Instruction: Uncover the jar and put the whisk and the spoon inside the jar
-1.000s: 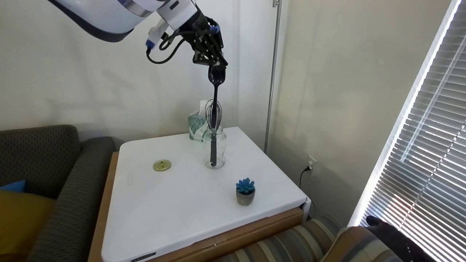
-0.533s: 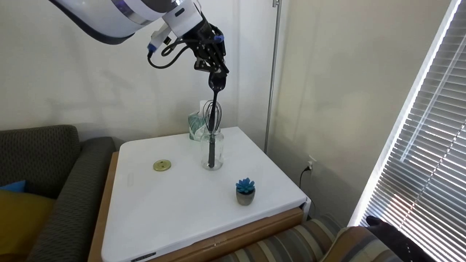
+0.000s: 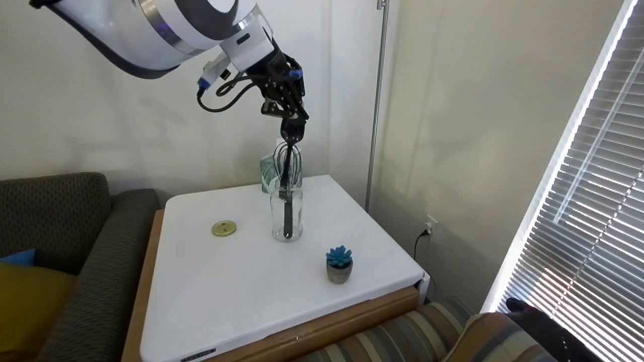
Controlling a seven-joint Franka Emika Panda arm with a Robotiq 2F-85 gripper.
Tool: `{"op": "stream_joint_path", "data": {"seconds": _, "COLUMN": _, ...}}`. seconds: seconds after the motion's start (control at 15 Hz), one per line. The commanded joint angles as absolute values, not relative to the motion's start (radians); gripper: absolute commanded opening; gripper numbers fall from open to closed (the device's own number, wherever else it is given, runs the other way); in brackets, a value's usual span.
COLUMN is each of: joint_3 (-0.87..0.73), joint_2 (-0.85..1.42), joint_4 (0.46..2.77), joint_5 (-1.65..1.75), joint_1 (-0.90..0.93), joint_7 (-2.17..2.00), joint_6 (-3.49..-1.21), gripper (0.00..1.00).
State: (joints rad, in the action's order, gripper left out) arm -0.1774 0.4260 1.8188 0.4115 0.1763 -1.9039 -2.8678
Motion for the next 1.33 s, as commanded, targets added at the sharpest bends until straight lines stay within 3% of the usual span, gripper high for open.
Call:
{"op": "stream_joint_path", "data": {"seconds": 0.0, "joint_3": -0.152, "joint_2": 0.456, "joint_4": 1.833, "joint_5": 0.404, "joint_1": 0.161, "joint_7": -1.868, "joint_6": -2.887, "gripper": 0.02}}
{"op": "stream_joint_path", "data": {"seconds": 0.67, "joint_3": -0.210, "joint_2": 0.585, "joint_4": 1.834, "joint_5": 0.294, "joint_1": 0.228, "joint_7": -1.810, "joint_6": -2.913, "gripper": 0.02}}
{"op": "stream_joint_path", "data": {"seconds": 0.73, "joint_3": -0.213, "joint_2": 0.588, "joint_4": 1.835, "joint_5": 0.284, "joint_1": 0.233, "joint_7": -1.807, "joint_6": -2.918, "gripper": 0.08}}
{"op": "stream_joint_path", "data": {"seconds": 0.8, "joint_3": -0.219, "joint_2": 0.587, "joint_4": 1.836, "joint_5": 0.276, "joint_1": 0.240, "joint_7": -1.804, "joint_6": -2.924, "gripper": 0.34}}
{"op": "stream_joint_path", "data": {"seconds": 0.93, "joint_3": -0.231, "joint_2": 0.583, "joint_4": 1.841, "joint_5": 0.263, "joint_1": 0.254, "joint_7": -1.803, "joint_6": -2.928, "gripper": 0.40}}
{"op": "stream_joint_path", "data": {"seconds": 1.27, "joint_3": -0.268, "joint_2": 0.561, "joint_4": 1.844, "joint_5": 0.266, "joint_1": 0.295, "joint_7": -1.811, "joint_6": -2.940, "gripper": 0.77}}
